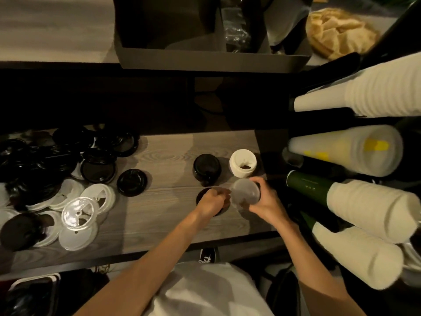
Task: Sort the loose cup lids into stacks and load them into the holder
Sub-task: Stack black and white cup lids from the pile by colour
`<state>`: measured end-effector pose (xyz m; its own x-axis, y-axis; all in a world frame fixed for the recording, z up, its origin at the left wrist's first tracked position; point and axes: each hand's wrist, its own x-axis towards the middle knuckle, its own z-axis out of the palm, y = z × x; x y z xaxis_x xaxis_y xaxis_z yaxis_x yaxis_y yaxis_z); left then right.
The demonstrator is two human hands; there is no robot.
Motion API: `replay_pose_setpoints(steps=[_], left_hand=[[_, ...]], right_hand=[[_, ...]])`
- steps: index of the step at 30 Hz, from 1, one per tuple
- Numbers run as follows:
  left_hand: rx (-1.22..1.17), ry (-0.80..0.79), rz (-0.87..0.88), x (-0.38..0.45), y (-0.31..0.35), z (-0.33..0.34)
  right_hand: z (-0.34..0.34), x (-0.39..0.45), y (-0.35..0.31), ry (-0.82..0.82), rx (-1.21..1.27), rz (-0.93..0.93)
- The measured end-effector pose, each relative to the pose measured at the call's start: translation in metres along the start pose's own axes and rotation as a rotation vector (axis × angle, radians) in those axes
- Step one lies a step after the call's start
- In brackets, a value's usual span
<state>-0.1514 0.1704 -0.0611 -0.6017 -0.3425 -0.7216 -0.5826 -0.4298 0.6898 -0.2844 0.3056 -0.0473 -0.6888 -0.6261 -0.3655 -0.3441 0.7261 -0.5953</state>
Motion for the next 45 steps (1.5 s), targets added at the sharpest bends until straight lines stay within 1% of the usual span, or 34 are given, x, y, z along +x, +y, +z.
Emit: replay_pose_setpoints(steps=[7,13,18,21,29,31,34,37,39,41,45], left_hand=[[0.164,0.003,0.055,-0.013,0.005,0.012],[0.176,0.020,0.063,-0.005,-0.003,0.020],[0.194,0.003,0.089,0.000,-0.007,0.024],[0.226,-0.019,0.106,0.000,-0.009,0.026],[0.232,-0.033,0.129,-0.001,-0.010,0.032],[0.206,0.000,0.149,-0.005,-0.010,0.022],[0.029,0.005,0.168,-0.013,-0.007,-0.001],[-0.021,0.092,0.218,-0.028,-0.007,-0.031],[-0.062,0.138,0.242,-0.037,-0.012,-0.056],[-0.108,0.176,0.238,-0.046,-0.019,-0.080],[-0.204,0.321,0.231,-0.068,-0.035,-0.138]], right_hand=[[0.012,0.004,0.013,0.014,0.009,-0.023],[0.017,0.005,0.021,0.020,0.052,-0.049],[0.021,0.003,0.031,-0.015,0.025,-0.051],[0.020,0.001,0.035,-0.057,0.059,-0.075],[0.023,-0.002,0.028,0.018,0.024,-0.091],[0.026,-0.005,0.026,0.055,0.040,-0.109],[0.028,-0.008,0.018,0.182,0.032,-0.157],[0.033,-0.008,-0.006,0.270,0.002,-0.231],[0.042,-0.001,-0.027,0.294,-0.003,-0.317],[0.054,0.006,-0.048,0.235,0.021,-0.398],[0.089,0.017,-0.112,0.022,0.097,-0.504]])
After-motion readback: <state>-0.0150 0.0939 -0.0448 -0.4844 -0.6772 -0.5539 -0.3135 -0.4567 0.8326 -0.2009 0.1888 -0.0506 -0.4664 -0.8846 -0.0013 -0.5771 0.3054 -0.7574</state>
